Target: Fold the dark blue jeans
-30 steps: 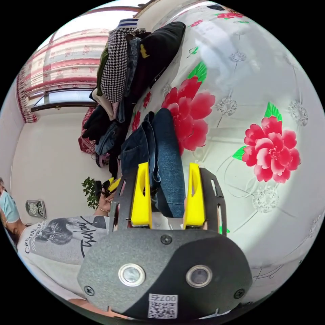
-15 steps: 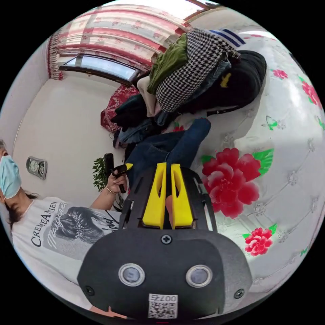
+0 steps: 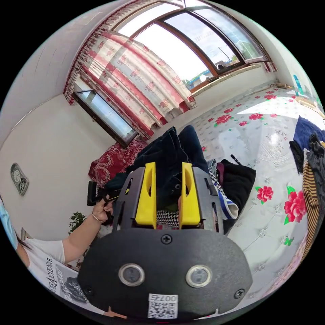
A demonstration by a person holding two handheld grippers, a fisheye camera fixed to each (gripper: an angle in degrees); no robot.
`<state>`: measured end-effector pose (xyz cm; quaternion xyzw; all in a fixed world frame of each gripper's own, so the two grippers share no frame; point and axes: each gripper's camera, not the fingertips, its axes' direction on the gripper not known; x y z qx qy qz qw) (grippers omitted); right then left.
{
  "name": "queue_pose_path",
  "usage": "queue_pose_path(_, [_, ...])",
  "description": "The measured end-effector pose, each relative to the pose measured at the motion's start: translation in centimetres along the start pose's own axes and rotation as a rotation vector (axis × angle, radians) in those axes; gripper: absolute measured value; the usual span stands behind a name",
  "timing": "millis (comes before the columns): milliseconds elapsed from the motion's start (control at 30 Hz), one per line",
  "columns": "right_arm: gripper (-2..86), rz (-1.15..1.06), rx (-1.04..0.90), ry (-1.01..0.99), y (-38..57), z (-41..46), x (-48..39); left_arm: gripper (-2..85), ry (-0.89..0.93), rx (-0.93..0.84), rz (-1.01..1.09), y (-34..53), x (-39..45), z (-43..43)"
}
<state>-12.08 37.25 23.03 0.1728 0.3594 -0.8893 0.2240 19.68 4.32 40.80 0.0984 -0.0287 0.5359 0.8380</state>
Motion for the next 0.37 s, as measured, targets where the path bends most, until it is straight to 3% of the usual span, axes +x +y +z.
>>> queue_pose_path(67, [7.0,0.006,-0.019,0.024,3.0,-0.4,2.5,7.0,-0.047,-0.036,0.007,1.0,-0.4,2.1])
queue_pose_path(200, [7.7,0.012,-0.079,0.402,9.1,-4.9,8.5,6.1,-0.080,-0.005,0.060,2.7,-0.4,3.4])
queue_pose_path(367, [8.6,0.247,-0.125,0.805,13.2,-13.9,17.3,5.9,-0.115,-0.043,0.104,3.4,0.2,5.1])
